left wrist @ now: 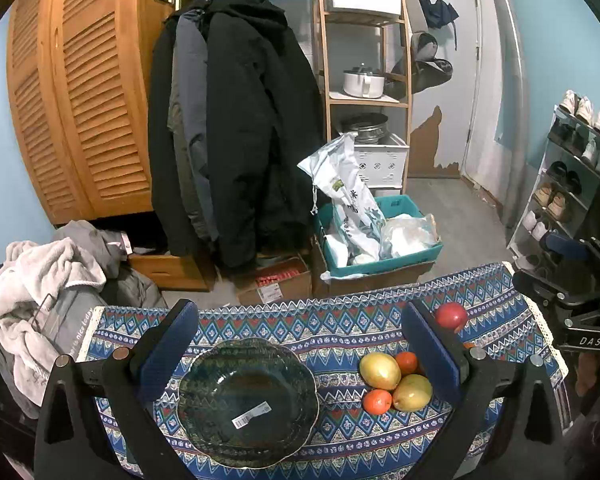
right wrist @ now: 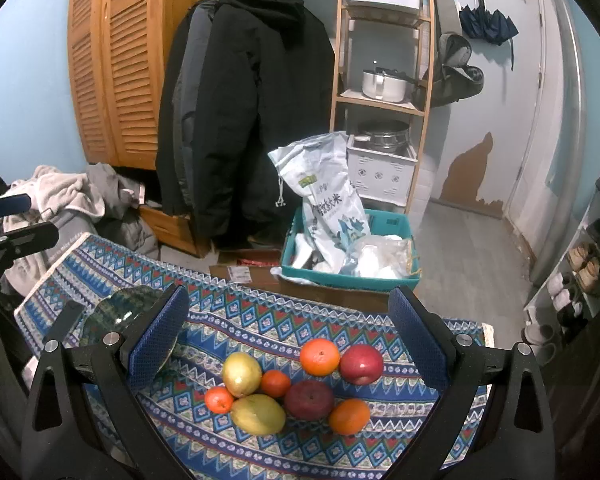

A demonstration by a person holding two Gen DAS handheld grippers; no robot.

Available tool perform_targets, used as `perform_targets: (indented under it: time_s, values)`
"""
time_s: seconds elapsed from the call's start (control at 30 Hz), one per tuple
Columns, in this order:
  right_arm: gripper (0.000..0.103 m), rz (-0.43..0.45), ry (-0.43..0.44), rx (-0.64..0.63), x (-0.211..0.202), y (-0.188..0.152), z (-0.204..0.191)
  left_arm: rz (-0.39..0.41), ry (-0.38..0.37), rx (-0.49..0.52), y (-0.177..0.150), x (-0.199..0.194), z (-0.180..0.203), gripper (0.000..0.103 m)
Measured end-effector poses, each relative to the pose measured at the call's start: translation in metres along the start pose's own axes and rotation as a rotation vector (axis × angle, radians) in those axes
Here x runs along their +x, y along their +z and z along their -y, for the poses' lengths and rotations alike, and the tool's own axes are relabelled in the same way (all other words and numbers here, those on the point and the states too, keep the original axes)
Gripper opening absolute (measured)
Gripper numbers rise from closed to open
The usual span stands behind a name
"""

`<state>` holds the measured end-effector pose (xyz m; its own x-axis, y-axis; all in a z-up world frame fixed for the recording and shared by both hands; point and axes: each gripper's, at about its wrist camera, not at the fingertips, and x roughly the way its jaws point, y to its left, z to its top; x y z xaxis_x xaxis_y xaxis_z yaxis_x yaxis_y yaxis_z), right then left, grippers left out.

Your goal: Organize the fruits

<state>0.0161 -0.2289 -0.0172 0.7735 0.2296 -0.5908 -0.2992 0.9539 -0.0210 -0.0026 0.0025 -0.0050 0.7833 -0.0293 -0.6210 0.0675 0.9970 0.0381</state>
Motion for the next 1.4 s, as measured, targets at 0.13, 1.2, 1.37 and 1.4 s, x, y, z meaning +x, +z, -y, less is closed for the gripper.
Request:
perform_targets:
  time_s: [0.13, 1.2, 1.37, 1.4]
  values:
    - [0.098, 0.000, 0.000, 0.001, 0.000, 0.000, 0.000, -0.002, -0.001, 0.002, -0.001, 0.000, 0.001, 0.102]
    - [0.098, -0.017, 0.006, 0.000, 0.002, -0.003, 0.003, -0.023, 0.015, 0.019, -0.005, 0.007, 0.011, 0.102]
    - [0.098, -0.027, 0.003, 0.003, 0.004, -0.004, 0.005, -0.040, 0.016, 0.029, -0.006, 0.014, 0.012, 0.102]
    - [0.098, -0.030, 0.000, 0.002, 0.005, -0.004, 0.006, -0.045, 0.014, 0.030, -0.007, 0.016, 0.013, 0.102]
